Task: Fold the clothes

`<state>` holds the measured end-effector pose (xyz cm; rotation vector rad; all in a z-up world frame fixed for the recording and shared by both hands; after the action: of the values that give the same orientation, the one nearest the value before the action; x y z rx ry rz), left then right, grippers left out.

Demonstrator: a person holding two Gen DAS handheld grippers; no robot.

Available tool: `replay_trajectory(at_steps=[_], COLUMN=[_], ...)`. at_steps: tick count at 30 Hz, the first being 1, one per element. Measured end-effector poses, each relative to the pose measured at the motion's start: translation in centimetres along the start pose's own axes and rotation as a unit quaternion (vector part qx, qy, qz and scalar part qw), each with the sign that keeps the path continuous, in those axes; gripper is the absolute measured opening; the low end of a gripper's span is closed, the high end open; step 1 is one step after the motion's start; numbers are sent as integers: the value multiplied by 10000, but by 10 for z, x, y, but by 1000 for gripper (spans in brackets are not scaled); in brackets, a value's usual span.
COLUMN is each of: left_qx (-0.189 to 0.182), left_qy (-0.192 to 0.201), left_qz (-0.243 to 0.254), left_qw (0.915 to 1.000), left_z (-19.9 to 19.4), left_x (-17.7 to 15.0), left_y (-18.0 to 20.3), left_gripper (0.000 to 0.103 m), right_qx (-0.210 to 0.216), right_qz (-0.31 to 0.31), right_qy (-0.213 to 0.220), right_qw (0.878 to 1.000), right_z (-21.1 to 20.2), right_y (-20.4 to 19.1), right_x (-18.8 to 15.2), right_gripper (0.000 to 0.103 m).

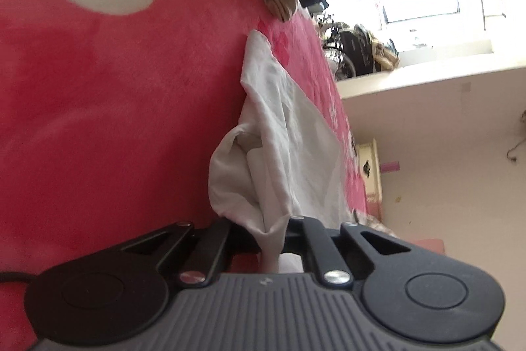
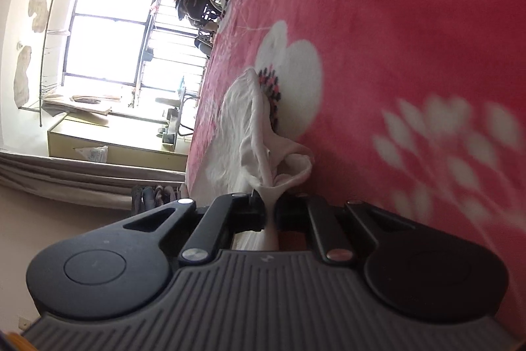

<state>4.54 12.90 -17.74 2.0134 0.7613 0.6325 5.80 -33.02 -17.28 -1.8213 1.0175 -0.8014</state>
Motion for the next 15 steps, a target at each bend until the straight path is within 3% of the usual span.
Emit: replay_trajectory(at_steps=[10,15], left_qx=[523,436], left_qy=[-442,-373], left_qz=[-96,-128], left_qw=[9976,9983], left_z=[-83,-97], left_x=[-66,-65], left_y=[-32,-25], left_gripper=[6,6], right_qx=[-365,-351], right_qz=[256,94], right_qy=[-248,-208], right_qw=[9987,9991], right_z=[-91,-105], right_y=[21,8], right_x=[-59,-67], right_gripper=[4,4])
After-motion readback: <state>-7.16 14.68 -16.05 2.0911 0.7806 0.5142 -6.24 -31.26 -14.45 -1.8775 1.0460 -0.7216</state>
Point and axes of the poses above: each gripper's, at about its wrist camera, not at the fingertips, and z roughly the way its jaws point, y to its right, x to its top, the point moved 9 cm from there along z, roughly the way its jaws point, and after that the axes turned 2 degrees about -y, right-handed, at the moved point
